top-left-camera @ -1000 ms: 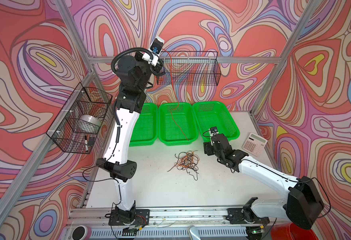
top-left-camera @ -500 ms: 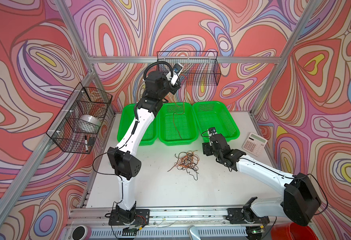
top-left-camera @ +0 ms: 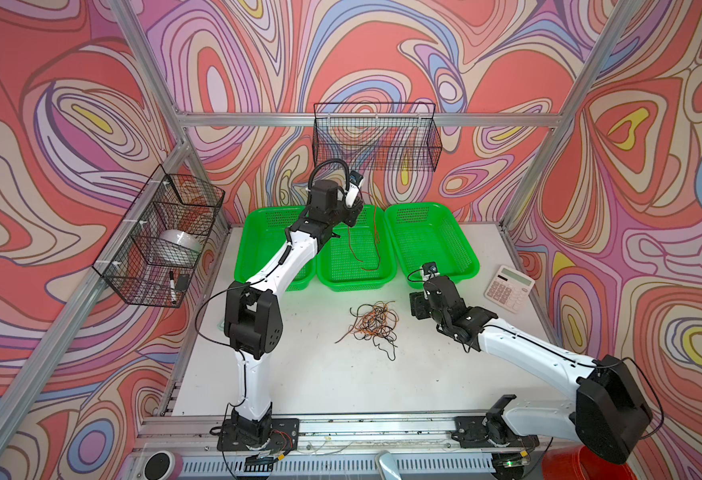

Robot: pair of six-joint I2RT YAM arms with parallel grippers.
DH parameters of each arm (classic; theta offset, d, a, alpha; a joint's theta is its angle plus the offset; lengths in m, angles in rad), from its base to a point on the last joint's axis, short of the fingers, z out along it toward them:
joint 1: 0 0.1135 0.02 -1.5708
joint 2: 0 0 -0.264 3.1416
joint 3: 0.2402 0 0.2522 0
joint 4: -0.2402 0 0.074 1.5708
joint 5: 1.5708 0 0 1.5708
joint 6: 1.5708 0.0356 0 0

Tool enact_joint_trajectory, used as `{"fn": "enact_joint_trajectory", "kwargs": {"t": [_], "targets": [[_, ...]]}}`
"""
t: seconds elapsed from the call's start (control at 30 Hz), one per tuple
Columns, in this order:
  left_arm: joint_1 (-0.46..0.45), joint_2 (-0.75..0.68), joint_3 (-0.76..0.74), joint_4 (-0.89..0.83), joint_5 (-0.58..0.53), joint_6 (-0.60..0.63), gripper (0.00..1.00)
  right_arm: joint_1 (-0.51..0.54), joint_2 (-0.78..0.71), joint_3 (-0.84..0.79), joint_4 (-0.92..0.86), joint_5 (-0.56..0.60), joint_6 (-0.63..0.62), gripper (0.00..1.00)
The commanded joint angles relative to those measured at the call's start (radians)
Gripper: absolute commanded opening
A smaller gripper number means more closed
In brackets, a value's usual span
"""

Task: Untangle the cables
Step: 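Lower the red wire into the middle green basket with the left gripper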

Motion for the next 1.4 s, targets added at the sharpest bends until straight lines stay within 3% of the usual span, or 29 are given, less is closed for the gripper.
{"fn": "enact_joint_trajectory", "kwargs": {"t": [0.0,0.07,0.13,0.17,0.23,0.27,0.3,0.57,0.73,0.87,1.17,1.27,1.37], "targets": [[0.014,0.042,-0.036,0.012,-0.011,-0.087,0.0,-0.004,-0.044,-0.037,-0.031,-0.02,0.048,0.73],[0.014,0.062,-0.054,-0.003,-0.02,-0.115,0.0,-0.005,-0.057,-0.052,-0.036,-0.035,0.056,0.72],[0.021,0.072,-0.079,-0.013,-0.032,-0.148,0.15,-0.005,-0.063,-0.054,-0.049,-0.043,0.062,0.71],[0.023,0.069,-0.099,-0.016,-0.047,-0.16,0.34,-0.004,-0.065,-0.054,-0.056,-0.05,0.061,0.71],[0.026,0.041,-0.15,0.0,-0.064,-0.178,0.62,-0.005,-0.068,-0.056,-0.069,-0.053,0.067,0.71],[0.027,0.021,-0.178,0.012,-0.087,-0.181,0.86,-0.004,-0.072,-0.06,-0.068,-0.055,0.068,0.71],[0.027,0.002,-0.197,0.014,-0.094,-0.174,1.0,-0.005,-0.076,-0.063,-0.063,-0.056,0.067,0.71],[0.028,-0.139,-0.256,-0.123,-0.175,-0.062,0.99,-0.004,-0.024,-0.029,-0.044,-0.144,0.045,0.7],[0.027,-0.156,-0.224,-0.309,-0.159,-0.002,0.85,-0.002,0.043,-0.005,-0.025,-0.176,0.068,0.7],[0.005,-0.065,-0.073,-0.47,-0.116,0.0,0.67,-0.003,0.067,0.008,0.0,-0.202,0.081,0.69],[-0.009,0.139,0.158,-0.543,-0.011,-0.046,0.65,-0.003,0.044,0.006,-0.01,-0.196,0.114,0.68],[-0.01,0.081,0.118,-0.502,-0.011,-0.054,0.67,0.004,0.033,0.01,0.006,-0.238,0.084,0.68],[-0.008,-0.036,0.024,-0.427,-0.025,-0.062,0.75,0.021,0.058,0.032,0.037,-0.28,0.043,0.67]]}}
